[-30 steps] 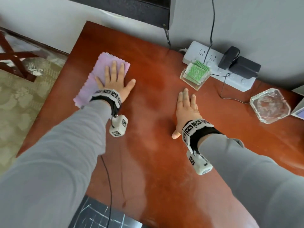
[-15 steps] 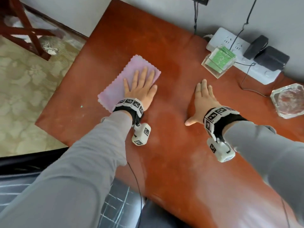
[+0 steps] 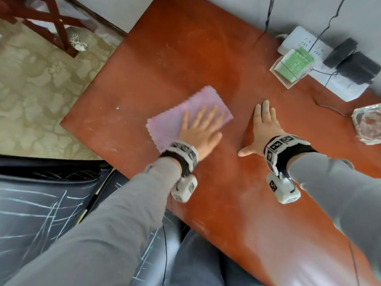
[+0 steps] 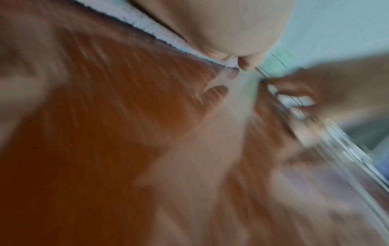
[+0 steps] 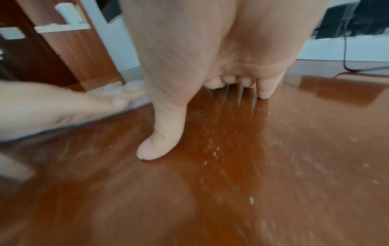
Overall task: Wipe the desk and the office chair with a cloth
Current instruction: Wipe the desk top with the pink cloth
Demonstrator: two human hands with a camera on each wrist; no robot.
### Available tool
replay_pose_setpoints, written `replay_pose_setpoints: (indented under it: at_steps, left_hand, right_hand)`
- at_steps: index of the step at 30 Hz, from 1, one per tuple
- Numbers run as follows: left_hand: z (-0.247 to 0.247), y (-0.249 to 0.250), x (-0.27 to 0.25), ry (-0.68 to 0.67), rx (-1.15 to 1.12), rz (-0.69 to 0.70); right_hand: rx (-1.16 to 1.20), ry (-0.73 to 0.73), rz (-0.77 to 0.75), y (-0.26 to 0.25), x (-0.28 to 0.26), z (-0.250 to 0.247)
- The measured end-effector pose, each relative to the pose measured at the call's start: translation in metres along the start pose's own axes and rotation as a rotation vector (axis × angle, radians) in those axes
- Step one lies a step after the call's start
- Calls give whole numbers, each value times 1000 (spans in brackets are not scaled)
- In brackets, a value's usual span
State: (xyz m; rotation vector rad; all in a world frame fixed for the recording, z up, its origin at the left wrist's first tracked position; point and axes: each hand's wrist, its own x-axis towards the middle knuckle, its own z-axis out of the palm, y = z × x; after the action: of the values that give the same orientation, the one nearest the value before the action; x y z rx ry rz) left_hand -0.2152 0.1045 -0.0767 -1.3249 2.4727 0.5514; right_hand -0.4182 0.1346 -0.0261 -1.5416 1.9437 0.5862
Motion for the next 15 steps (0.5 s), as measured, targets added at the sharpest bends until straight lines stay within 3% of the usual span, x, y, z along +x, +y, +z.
replay_pose_setpoints:
  at_steps: [2,4,6,9,11,13,15]
  left_hand:
    - [-7,-25,4,27,-30,-192]
    - [0,-23,-5,30,-58,-270]
    - [15,9,-26,24,-68,-210]
    - [49,63,-77,-42,18,41]
    - [59,60,-93,-47,91,108]
    - [53,25,-88,-11,74,12]
    - [38,-24,-82,32,-54,-225]
  right_hand:
    - [-32,-21,-19,-3,-11,12]
    - [-46,-30,-32,-6,-21,22]
    - [-50,-15,-37,-7,-26,29]
    - [-47,-20,-43,-10,-29,32]
    - [-52,-21,-35,-12,-30,32]
    - [-63,-13,-40,-17,-32,32]
    - [-76,-11,-68,-24,-35,35]
